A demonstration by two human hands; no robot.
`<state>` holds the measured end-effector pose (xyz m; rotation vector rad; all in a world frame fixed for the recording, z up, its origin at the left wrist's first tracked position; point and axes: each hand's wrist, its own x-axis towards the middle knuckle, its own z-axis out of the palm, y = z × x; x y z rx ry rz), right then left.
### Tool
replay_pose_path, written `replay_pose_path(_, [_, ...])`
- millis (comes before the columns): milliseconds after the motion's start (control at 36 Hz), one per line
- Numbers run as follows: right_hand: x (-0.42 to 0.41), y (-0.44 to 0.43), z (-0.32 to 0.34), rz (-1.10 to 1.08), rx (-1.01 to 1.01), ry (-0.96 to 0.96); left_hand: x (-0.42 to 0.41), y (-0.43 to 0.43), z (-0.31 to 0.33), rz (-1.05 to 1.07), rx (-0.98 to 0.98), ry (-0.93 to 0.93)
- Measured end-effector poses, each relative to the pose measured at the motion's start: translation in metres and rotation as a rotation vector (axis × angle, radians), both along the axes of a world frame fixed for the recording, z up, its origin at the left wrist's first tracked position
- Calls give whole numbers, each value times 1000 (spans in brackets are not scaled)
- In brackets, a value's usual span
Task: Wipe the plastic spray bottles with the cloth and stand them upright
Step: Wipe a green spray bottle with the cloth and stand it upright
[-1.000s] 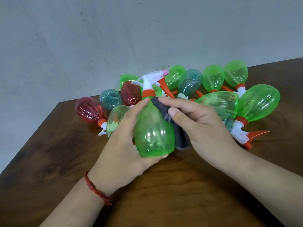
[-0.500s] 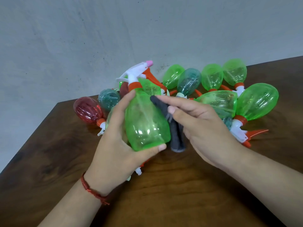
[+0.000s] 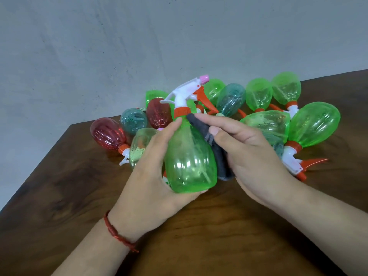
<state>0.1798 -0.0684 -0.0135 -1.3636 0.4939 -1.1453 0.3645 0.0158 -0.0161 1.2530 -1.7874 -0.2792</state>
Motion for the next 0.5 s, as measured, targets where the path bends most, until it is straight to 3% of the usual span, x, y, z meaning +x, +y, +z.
replay_pose_path(306, [-1,17,-6,-107,-538,349,6,-4,3,231,0,218])
replay_pose_path(389, [-3,14,-4,-76,-474,298,4,-4,1,218,10,227])
replay_pose_path(500, [-1,5,-1,-46,-183,150,1,-1,-1,109,52,179])
